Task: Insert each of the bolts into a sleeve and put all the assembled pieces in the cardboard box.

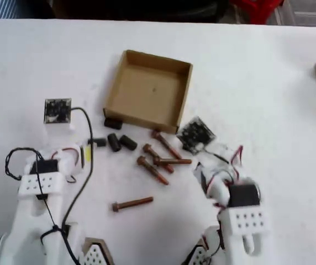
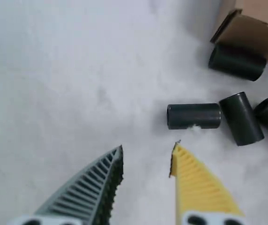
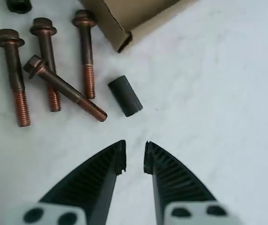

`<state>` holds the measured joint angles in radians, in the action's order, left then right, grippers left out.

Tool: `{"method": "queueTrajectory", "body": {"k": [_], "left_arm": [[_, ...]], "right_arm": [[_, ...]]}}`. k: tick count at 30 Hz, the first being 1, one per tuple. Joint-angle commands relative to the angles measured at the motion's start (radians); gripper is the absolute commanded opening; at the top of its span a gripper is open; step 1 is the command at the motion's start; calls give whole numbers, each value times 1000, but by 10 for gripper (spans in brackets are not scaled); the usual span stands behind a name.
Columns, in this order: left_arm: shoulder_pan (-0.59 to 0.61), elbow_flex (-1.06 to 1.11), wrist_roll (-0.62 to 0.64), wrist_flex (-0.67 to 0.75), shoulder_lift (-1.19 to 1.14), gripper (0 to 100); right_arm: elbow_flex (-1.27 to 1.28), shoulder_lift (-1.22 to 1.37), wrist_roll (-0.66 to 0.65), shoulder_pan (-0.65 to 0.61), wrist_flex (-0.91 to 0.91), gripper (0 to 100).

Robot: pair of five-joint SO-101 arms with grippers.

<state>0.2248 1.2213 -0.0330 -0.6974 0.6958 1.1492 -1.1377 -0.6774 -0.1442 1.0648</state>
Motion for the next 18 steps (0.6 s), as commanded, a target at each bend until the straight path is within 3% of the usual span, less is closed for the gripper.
{"method": "queueTrajectory", "body": {"k": [1,10,18], "left_arm": [[8,-48,11,32,-1,184],[7,-46,9,48,-1,184],[7,-43,3,60,-2,184]], "right_arm": [[-221,337,-61,-47,-36,67],[-555,952,-247,-84,-28,139],[-703,1234,-446,-81,-36,168]]}}
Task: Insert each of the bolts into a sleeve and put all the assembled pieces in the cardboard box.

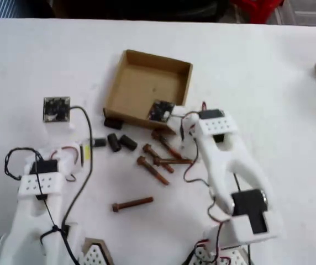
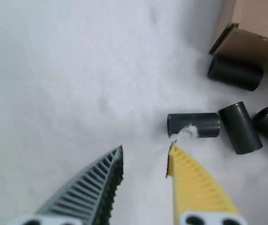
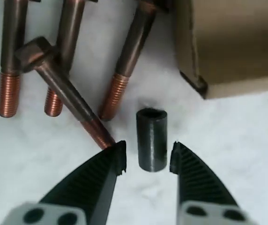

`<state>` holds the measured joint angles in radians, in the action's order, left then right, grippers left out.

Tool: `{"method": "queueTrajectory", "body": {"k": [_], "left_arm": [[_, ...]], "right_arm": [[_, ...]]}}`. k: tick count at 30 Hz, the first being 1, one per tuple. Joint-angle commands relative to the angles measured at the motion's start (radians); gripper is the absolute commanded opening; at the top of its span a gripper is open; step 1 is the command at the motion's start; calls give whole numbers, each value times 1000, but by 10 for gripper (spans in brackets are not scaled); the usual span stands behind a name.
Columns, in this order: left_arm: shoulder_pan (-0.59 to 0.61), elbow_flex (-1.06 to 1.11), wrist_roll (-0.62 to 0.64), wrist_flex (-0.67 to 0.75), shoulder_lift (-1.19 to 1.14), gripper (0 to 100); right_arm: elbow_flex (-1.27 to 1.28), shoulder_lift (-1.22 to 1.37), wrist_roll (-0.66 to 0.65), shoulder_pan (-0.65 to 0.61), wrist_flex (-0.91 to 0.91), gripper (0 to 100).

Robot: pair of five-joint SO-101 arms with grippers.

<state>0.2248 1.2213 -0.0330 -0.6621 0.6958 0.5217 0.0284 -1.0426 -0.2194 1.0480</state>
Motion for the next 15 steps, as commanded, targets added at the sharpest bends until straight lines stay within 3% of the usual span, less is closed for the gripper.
{"method": "queueTrajectory", "body": {"k": [1,8,13,15], "left_arm": [[5,-43,3,25,-2,184],[-15,-43,3,26,-2,185],[-15,-43,3,26,-2,185],[-15,-43,5,26,-2,185]], "right_arm": [[-87,81,-86,-5,-19,170],[-103,124,-86,-2,-73,168],[-106,150,2,30,-137,5],[-106,140,37,45,-140,34]]}}
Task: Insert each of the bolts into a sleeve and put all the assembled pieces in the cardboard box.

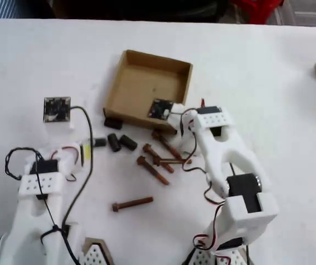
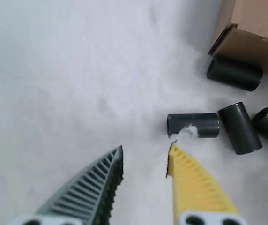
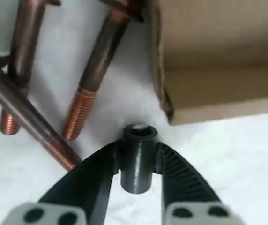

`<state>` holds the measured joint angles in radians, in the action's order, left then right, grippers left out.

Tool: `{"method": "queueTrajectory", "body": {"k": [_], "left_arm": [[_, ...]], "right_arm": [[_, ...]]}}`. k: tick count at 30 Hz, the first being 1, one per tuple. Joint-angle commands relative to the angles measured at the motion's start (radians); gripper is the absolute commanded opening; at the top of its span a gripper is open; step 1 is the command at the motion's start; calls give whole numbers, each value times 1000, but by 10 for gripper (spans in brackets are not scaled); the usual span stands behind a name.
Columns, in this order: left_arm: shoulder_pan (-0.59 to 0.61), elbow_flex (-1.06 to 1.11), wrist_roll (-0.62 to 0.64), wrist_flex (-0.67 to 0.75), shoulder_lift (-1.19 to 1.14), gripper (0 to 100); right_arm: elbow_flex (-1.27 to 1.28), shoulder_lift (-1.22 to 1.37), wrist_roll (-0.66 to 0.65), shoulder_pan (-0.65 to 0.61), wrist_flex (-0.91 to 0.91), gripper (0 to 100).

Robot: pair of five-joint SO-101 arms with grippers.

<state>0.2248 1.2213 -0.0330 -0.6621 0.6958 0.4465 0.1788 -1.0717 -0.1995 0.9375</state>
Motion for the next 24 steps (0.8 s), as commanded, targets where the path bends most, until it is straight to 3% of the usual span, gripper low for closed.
{"method": "queueTrajectory", "body": {"k": [1,7,11,14,19,24], "left_arm": [[-15,-43,5,34,-2,185],[-59,48,9,181,5,181],[-117,58,9,161,7,182],[-182,-9,55,54,7,183],[-317,-229,153,-181,-2,184],[-366,-396,210,-439,-4,184]], "right_arm": [[-31,-21,84,25,-30,18],[-26,-142,348,24,101,17],[44,-151,437,48,56,17],[157,-160,477,76,-93,18],[207,-209,488,104,-136,18],[209,-208,505,104,-150,18]]}}
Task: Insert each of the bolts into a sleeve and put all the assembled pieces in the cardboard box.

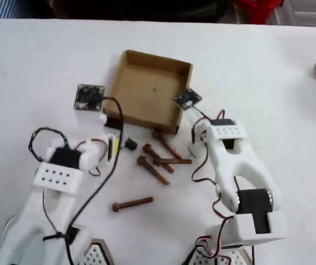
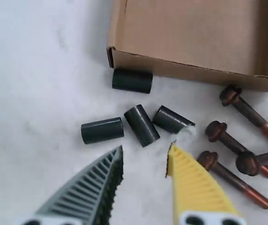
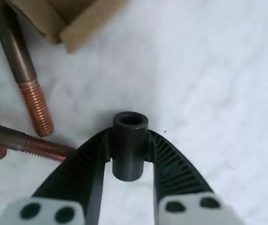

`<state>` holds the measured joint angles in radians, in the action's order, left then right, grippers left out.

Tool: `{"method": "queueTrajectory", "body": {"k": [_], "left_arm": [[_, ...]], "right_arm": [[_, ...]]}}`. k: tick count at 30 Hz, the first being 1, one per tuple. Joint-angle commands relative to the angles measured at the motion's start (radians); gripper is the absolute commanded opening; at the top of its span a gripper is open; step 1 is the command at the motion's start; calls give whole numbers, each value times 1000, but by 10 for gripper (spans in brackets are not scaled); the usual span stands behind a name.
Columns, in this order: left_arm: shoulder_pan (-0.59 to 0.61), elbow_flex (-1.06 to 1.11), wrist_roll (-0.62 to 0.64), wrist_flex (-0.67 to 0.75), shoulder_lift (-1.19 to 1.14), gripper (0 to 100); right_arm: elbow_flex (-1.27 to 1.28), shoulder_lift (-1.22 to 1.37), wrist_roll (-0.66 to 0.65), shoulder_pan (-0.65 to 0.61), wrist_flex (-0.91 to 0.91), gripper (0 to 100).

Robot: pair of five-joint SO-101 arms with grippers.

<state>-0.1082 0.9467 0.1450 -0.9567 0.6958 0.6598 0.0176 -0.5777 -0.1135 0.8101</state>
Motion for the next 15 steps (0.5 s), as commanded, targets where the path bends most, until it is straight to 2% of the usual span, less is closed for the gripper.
{"method": "queueTrajectory", "body": {"k": [1,3,4,7,8,9,11,14,15], "left_arm": [[-33,-150,31,-212,-4,185],[-30,-190,-26,-308,-4,185],[-33,-203,-110,-350,-1,185],[-44,-199,-503,-413,5,181],[-47,-189,-600,-416,-1,180],[-48,-167,-644,-416,1,175],[-51,-129,-644,-410,5,133],[-107,-84,-643,-390,-1,10],[-125,-64,-643,-390,-1,25]], "right_arm": [[-5,-47,11,16,-22,18],[-5,-47,9,13,-22,18],[-5,-47,9,13,-22,18],[-3,-47,-11,12,-22,18],[-3,-47,-15,12,-22,18],[-3,-47,-15,12,-22,18],[-3,-47,-15,12,-22,18],[-3,-47,-15,12,-22,18],[-3,-45,-15,12,-22,18]]}}
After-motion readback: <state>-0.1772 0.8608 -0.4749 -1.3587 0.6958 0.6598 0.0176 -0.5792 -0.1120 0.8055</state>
